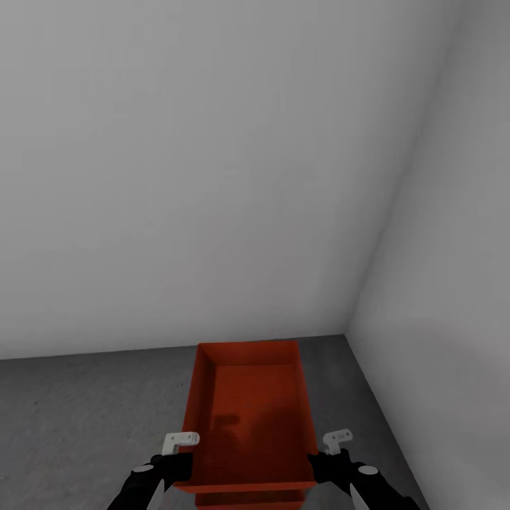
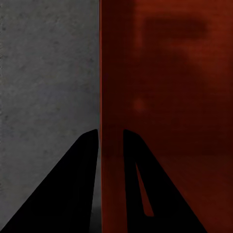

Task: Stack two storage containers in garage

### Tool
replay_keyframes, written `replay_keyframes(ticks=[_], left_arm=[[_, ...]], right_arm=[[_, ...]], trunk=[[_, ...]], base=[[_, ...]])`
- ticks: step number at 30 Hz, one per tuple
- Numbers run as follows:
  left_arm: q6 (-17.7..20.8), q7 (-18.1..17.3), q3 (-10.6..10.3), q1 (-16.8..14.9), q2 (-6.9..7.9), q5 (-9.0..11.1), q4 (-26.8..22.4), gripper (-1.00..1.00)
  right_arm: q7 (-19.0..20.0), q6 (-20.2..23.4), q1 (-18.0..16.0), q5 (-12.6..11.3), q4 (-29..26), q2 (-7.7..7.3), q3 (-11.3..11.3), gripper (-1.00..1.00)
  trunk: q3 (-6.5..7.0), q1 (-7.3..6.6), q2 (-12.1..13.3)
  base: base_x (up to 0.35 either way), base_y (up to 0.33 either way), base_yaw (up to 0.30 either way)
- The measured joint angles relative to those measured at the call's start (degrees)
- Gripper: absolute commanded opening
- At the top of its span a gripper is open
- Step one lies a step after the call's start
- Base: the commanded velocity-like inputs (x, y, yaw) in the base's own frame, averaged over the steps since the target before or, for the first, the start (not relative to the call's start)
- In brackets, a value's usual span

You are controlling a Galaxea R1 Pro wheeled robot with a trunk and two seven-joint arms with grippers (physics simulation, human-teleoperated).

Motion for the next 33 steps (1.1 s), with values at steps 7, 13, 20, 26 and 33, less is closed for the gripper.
replay_keyframes(ticks=[7, 13, 20, 26, 33], left_arm=[[0.0, 0.0, 0.0, 0.0, 0.0, 0.0, 0.0, -1.0], [0.0, 0.0, 0.0, 0.0, 0.01, 0.0, 0.0, -1.0], [0.0, 0.0, 0.0, 0.0, 0.02, 0.0, 0.0, -1.0], [0.0, 0.0, 0.0, 0.0, 0.01, 0.0, 0.0, -1.0], [0.0, 0.0, 0.0, 0.0, 0.0, 0.0, 0.0, -1.0]], right_arm=[[0.0, 0.0, 0.0, 0.0, 0.0, 0.0, 0.0, -1.0], [0.0, 0.0, 0.0, -0.1, 0.0, 0.0, 0.1, -1.0], [-0.1, 0.0, 0.0, -0.2, 0.0, 0.0, 0.1, -1.0], [0.0, 0.0, 0.0, -0.1, 0.0, 0.0, 0.1, -1.0], [0.0, 0.1, 0.0, -0.1, 0.0, 0.0, 0.1, -1.0]], trunk=[[0.0, 0.0, 0.0], [0.0, 0.0, 0.0], [0.0, 0.0, 0.0], [-0.89, 1.09, -2.0], [-2.15, 2.63, -4.8]], base=[[0.0, 0.0, 0.004], [0.0, 0.0, 0.0], [0.0, 0.0, 0.0], [0.0, 0.0, 0.0], [0.0, 0.0, 0.0]])
